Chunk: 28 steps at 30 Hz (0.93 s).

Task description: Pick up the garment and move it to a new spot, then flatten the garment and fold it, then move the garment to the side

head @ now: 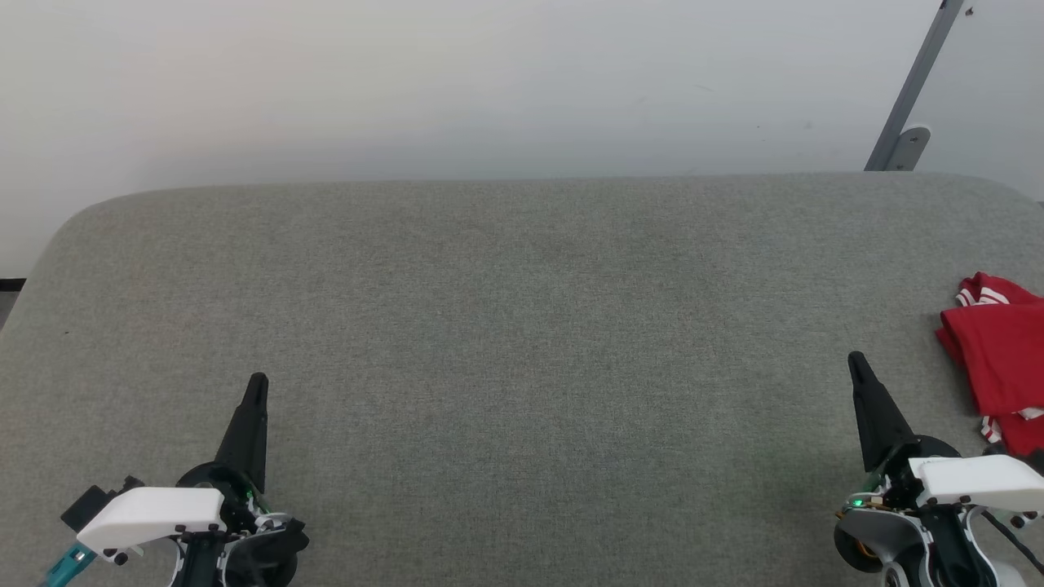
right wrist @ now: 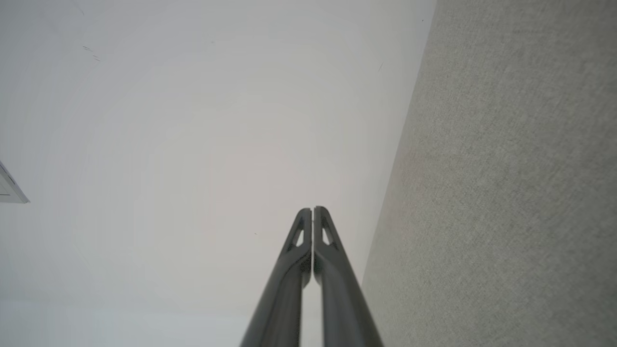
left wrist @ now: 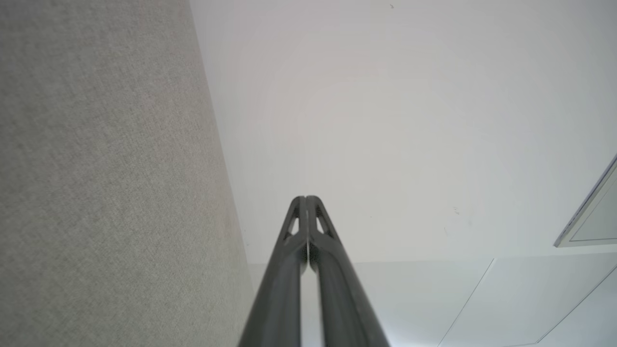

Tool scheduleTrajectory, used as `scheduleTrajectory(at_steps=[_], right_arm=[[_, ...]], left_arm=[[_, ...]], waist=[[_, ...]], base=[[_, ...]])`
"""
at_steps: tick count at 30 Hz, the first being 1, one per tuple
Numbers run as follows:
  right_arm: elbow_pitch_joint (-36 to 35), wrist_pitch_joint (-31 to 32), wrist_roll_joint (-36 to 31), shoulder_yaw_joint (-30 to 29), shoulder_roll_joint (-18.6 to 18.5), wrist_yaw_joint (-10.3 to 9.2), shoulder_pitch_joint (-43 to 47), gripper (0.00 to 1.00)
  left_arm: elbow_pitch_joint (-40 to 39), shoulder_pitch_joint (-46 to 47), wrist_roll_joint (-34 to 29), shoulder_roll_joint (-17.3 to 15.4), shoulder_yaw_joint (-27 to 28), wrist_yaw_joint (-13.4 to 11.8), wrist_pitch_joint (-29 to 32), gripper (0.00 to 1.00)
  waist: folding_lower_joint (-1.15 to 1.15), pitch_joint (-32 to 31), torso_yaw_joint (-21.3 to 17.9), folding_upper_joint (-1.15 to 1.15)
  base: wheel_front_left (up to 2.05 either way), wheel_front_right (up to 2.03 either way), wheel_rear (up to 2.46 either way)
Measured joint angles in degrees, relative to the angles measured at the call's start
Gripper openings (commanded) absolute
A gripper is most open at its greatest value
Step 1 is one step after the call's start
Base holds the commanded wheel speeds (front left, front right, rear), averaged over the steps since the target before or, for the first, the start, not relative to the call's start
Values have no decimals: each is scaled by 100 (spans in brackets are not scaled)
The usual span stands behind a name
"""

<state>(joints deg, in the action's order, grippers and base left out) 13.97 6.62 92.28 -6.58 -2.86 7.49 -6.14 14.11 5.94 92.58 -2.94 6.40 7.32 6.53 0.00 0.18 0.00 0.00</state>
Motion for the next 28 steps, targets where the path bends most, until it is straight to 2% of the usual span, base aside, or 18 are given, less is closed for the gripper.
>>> scheduleTrajectory(at_steps=[28], right_arm=[[0, 0, 1, -1, 0, 0, 0, 0]], left_arm=[[0, 0, -1, 5, 4, 0, 1, 0]], waist=[[0, 0, 0, 0]], base=[[0, 0, 0]])
